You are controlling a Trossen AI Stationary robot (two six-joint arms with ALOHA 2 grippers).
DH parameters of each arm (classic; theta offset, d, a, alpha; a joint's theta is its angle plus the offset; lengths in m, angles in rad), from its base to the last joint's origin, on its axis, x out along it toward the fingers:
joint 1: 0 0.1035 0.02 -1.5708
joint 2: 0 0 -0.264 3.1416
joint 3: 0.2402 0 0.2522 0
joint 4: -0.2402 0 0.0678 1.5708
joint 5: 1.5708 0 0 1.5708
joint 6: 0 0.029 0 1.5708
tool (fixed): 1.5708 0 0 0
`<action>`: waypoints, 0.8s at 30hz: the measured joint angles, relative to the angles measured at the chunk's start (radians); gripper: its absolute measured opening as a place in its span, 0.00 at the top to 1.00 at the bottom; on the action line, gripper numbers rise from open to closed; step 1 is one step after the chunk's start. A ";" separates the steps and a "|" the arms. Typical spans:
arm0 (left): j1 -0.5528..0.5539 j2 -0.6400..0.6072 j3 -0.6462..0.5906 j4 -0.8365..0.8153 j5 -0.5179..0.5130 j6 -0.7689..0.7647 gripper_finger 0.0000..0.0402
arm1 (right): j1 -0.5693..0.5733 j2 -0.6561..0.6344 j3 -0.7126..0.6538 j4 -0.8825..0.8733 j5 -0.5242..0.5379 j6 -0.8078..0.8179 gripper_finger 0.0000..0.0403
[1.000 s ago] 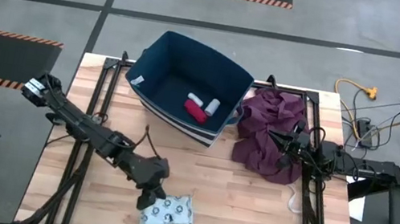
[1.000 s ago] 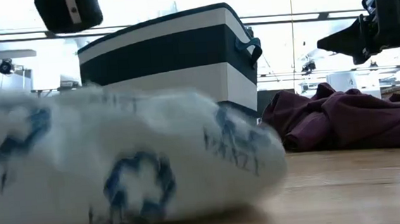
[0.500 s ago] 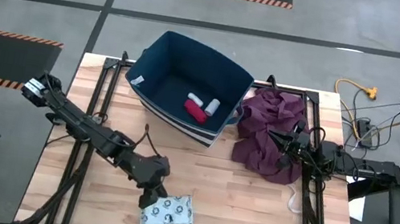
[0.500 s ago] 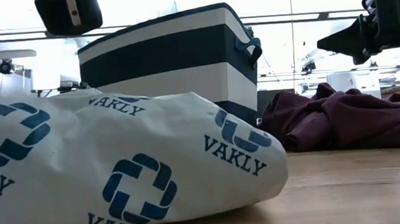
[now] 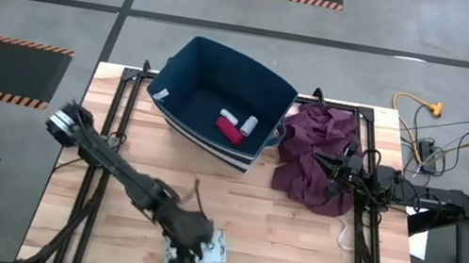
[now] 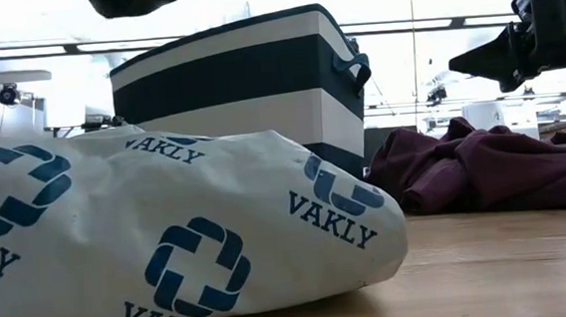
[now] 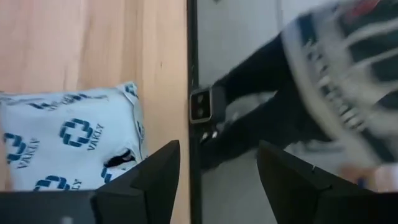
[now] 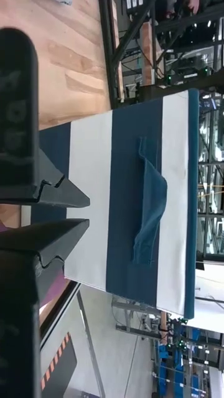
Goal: Pick & place medical supplies in basket/bin
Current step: Put the white mailer bag into the blue bin
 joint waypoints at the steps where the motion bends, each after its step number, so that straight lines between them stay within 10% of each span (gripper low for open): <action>1: -0.004 0.040 0.054 -0.053 0.002 0.025 0.52 | 0.000 0.001 0.000 0.000 0.000 0.000 0.92; 11: -0.040 0.389 0.493 -0.538 -0.031 0.137 0.52 | 0.000 0.005 0.000 0.000 0.000 0.000 0.92; 24: -0.072 0.446 0.484 -0.547 -0.049 0.089 0.53 | 0.000 0.017 0.000 0.001 -0.002 0.004 0.92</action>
